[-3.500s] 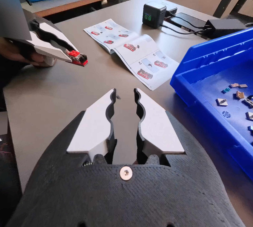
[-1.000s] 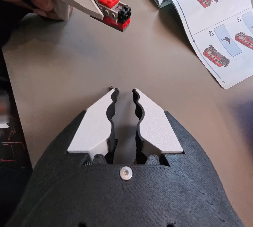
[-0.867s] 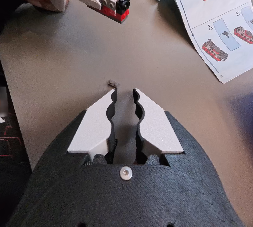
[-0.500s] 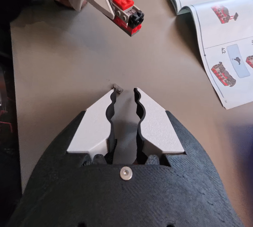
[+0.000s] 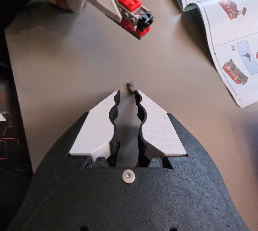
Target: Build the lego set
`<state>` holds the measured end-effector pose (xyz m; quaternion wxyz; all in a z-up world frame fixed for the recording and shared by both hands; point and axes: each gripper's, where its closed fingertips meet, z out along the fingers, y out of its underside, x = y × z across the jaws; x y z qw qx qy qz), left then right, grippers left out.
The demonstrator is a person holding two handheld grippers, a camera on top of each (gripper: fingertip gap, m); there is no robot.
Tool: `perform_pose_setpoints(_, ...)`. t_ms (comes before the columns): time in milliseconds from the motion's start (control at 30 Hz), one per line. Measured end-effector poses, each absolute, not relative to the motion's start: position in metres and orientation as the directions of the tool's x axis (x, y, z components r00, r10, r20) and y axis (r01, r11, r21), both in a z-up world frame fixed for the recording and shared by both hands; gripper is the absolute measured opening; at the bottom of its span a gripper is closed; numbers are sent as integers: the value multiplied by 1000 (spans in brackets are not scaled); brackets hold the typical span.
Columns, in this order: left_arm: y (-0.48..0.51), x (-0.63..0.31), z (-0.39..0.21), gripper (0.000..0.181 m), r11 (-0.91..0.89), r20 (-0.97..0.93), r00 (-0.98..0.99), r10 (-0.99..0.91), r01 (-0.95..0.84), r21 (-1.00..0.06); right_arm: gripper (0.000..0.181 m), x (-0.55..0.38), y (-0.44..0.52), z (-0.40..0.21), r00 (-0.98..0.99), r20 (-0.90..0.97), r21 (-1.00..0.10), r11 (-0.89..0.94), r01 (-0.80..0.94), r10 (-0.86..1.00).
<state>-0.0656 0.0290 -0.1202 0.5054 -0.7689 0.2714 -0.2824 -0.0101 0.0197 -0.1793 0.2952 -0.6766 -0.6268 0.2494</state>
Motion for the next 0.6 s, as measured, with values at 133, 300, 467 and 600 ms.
perform_pose_setpoints(133,28,-67,-117,25,-323,150,696,-702,-123,-938,22,-13,9,-177,55,32,-723,-15,690,998)
perform_pose_setpoints(300,23,-65,-116,25,-301,126,689,-714,-139,-944,20,-6,25,-174,61,25,-739,-22,673,998)
perform_pose_setpoints(467,20,-66,-115,25,-301,131,691,-711,-131,-945,17,-13,12,-180,-5,57,-704,44,709,998)
perform_pose_setpoints(600,18,-65,-115,25,-298,127,688,-715,-135,-945,17,-19,-2,-180,-41,37,-708,55,704,998)
